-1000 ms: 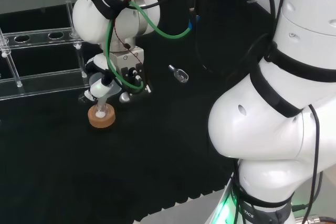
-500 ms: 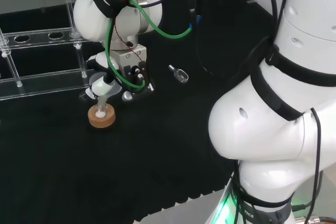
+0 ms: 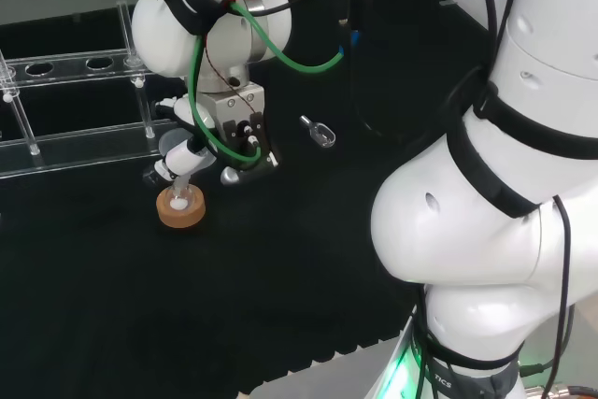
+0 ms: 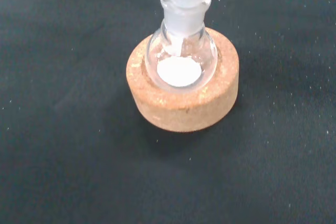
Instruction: Remove the funnel from the round-bottom flask.
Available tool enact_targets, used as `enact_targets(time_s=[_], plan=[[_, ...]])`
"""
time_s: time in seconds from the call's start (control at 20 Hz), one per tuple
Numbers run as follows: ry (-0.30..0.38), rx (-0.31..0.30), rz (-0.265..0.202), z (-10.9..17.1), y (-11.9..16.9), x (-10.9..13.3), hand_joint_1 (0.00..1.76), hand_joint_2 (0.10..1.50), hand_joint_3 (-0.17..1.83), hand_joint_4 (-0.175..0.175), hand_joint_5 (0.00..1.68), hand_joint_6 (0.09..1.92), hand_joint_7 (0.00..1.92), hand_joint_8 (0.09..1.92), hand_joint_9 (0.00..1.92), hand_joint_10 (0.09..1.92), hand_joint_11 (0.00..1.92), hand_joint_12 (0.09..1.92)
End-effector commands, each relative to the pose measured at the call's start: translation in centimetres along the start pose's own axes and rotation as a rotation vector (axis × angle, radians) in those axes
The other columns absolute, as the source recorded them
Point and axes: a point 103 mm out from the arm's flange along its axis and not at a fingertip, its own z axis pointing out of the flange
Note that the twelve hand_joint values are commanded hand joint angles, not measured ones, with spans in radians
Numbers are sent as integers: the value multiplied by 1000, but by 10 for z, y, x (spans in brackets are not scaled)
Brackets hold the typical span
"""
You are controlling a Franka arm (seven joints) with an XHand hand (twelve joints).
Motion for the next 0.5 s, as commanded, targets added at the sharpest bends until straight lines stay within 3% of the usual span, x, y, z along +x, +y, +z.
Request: enact_targets(time_s=[0.05,0.15,0.4,0.5], plan=[[10,-22,38,6,-19,2,492,684,-2,-26,8,87,6,170,4,222,0,875],[13,-32,46,7,-21,3,492,684,-2,-26,1,87,0,87,0,87,0,748],[15,-42,55,11,-25,6,493,683,-2,-25,0,87,0,87,0,87,0,645],[12,-82,52,11,-26,7,498,683,-2,-25,0,87,0,87,0,87,0,624]])
